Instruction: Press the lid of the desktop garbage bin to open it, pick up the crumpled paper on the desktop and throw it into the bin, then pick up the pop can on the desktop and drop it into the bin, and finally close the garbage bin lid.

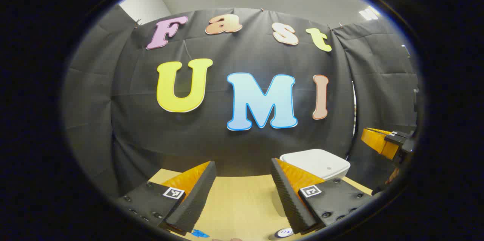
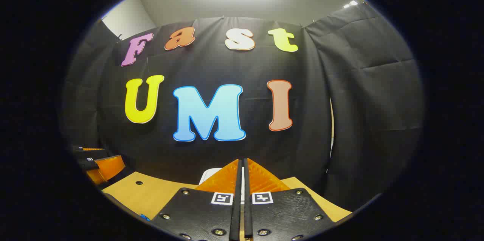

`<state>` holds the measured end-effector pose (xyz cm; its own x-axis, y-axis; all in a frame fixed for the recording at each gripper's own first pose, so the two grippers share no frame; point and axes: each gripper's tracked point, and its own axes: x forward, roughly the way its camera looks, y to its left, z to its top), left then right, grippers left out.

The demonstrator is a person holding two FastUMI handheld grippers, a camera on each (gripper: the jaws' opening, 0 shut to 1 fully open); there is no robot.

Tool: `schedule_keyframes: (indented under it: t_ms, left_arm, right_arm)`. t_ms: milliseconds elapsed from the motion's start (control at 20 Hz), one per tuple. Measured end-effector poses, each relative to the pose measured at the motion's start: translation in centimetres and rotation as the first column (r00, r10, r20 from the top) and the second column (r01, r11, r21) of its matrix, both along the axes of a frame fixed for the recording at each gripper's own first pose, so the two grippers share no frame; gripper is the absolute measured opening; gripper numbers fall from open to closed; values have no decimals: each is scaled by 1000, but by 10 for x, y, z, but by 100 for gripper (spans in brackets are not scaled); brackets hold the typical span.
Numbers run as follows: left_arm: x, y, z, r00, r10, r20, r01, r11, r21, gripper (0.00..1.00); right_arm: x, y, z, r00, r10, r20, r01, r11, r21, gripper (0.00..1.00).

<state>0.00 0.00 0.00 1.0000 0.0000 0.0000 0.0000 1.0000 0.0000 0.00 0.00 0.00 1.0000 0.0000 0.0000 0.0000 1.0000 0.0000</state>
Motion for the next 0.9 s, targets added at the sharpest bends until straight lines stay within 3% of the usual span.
schedule_keyframes:
  t_ms: [900]
  left_arm:
    - [11, 14, 1, 1000, 9, 5, -9, 1000, 9, 95]
  right_arm:
    - [46, 19, -45, 993, 61, -100, -61, 998, -5, 4]
